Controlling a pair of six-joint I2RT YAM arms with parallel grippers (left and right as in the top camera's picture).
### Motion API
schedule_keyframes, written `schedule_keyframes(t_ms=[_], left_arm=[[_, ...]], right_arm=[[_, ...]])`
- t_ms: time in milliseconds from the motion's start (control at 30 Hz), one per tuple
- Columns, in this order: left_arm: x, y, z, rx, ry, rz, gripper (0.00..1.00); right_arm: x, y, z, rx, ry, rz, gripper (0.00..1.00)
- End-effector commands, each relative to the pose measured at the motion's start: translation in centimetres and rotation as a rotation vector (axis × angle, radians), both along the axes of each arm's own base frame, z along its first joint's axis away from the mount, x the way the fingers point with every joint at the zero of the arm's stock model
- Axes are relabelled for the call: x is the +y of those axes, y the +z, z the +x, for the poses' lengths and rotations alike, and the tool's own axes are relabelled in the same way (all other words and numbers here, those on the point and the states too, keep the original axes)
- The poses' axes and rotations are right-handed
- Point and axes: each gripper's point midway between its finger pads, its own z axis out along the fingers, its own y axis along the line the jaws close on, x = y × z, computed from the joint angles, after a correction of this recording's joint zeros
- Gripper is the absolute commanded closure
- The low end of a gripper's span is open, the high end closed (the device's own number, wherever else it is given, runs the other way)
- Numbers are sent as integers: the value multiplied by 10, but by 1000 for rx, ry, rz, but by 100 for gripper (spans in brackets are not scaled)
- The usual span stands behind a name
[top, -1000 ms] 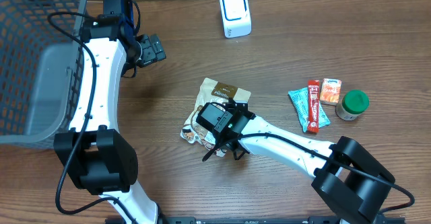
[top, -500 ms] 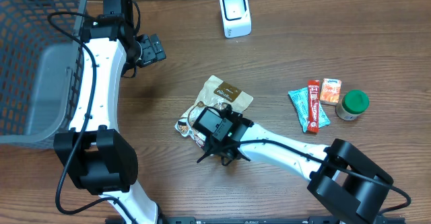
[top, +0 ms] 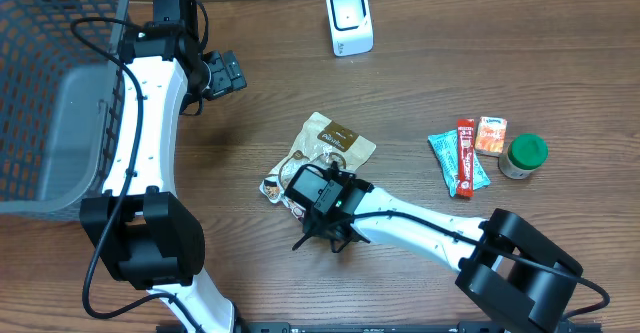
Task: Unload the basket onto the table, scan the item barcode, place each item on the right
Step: 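Lower the right gripper and grasp the snack bag edge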
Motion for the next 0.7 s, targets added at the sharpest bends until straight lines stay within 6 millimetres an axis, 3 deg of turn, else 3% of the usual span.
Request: schedule_keyframes(t_ms=[0, 167, 467, 600, 667], left_arm=[[-1, 11, 2, -29, -22, 17, 0], [-1, 12, 2, -30, -22, 17, 1], [-1, 12, 2, -29, -21, 17, 1], [-1, 12, 2, -30, -22, 17, 0], [-1, 12, 2, -30, -22, 17, 0]], right_arm=[[-5, 16, 10, -25, -64, 8, 96], [-3, 8, 5, -14, -181, 22, 96], [32, 12, 8, -75, -147, 153, 96], [45, 23, 15, -142, 2, 184, 96], [50, 36, 20, -183, 156, 194, 96]])
